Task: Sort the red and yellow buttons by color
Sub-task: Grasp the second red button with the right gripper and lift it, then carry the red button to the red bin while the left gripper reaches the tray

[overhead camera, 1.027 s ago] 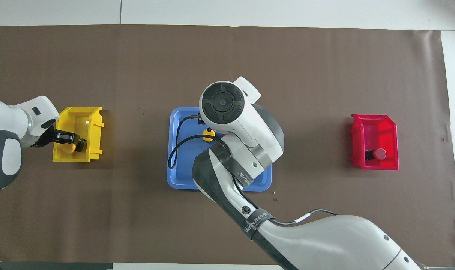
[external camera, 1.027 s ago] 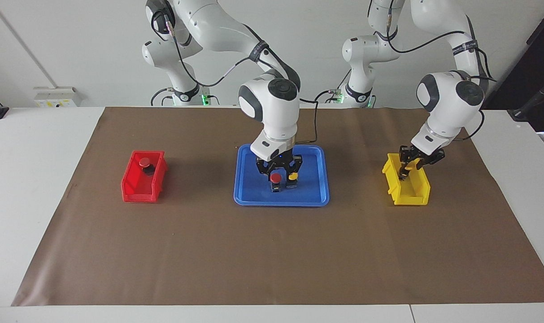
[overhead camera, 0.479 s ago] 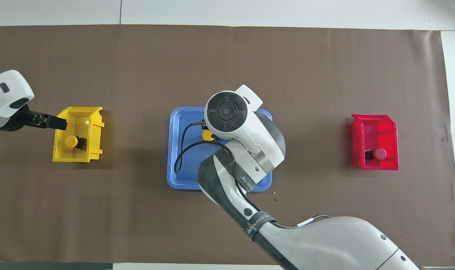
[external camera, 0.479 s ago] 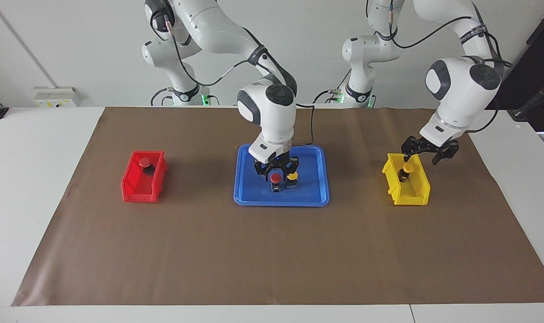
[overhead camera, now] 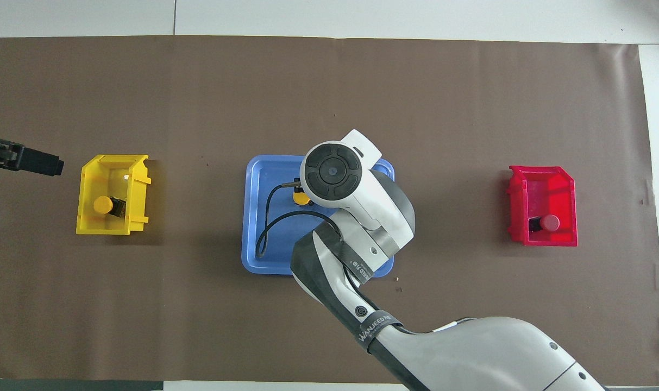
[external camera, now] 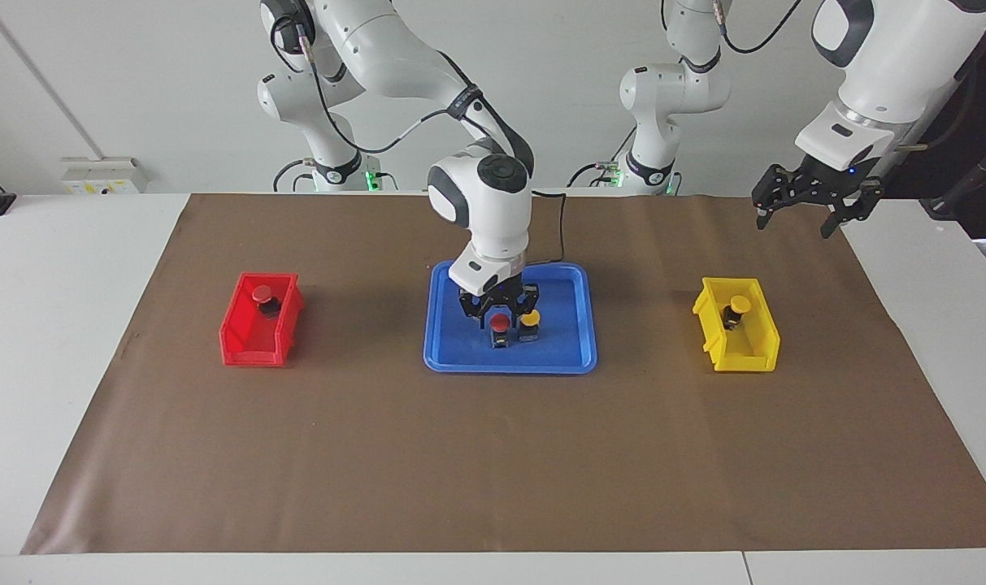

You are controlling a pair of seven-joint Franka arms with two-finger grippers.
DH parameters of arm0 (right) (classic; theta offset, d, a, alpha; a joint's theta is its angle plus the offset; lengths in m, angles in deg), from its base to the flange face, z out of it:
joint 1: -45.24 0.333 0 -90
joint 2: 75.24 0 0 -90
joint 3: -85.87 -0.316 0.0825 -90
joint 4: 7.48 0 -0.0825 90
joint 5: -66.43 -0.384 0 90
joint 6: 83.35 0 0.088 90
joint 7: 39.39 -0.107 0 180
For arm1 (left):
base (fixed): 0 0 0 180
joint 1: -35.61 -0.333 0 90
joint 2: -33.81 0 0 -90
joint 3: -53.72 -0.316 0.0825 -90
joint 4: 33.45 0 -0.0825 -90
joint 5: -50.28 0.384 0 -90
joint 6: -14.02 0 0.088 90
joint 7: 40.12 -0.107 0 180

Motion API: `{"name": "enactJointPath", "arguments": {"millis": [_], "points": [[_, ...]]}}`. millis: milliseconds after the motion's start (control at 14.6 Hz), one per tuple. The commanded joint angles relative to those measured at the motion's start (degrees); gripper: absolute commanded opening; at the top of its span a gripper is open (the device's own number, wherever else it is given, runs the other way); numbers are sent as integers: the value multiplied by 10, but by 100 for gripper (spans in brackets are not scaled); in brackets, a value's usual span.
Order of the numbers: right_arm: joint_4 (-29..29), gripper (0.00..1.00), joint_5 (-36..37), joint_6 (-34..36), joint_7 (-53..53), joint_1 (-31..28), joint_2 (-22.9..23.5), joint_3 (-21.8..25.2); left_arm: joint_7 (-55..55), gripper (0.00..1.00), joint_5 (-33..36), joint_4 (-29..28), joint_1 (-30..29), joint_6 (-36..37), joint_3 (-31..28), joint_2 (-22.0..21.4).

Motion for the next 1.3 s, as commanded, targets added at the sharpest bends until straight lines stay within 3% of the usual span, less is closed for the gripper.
{"name": "enactJointPath", "arguments": {"millis": [0, 137, 411, 548, 685, 822, 959, 1233], "points": [[-29, 61, 8, -15, -11, 0, -19, -1, 15, 100, 16, -56, 9, -68, -3, -2], [-43, 57, 8, -34, -11, 0, -23, -1, 59, 100, 16, -101, 37, -129, -3, -1], [-37, 13, 9, -27, -10, 0, -22, 0, 145, 100, 16, -141, 86, -194, -3, 20], [-13, 11, 10, 7, -2, -3, -22, 1, 166, 100, 16, -141, 105, -201, -3, 33], [25, 11, 10, 85, 37, -25, -47, 6, 204, 100, 15, -141, 121, -220, -3, 48], [17, 11, 7, 127, 134, -100, -102, 6, 247, 100, 9, -138, 148, -245, -2, 69], [-8, 11, 1, 168, 239, -184, -147, 5, 354, 100, 10, -135, 232, -300, -5, 112], [-64, 11, -20, 164, 377, -310, -192, 5, 434, 100, 18, -110, 287, -312, -3, 149]]}}
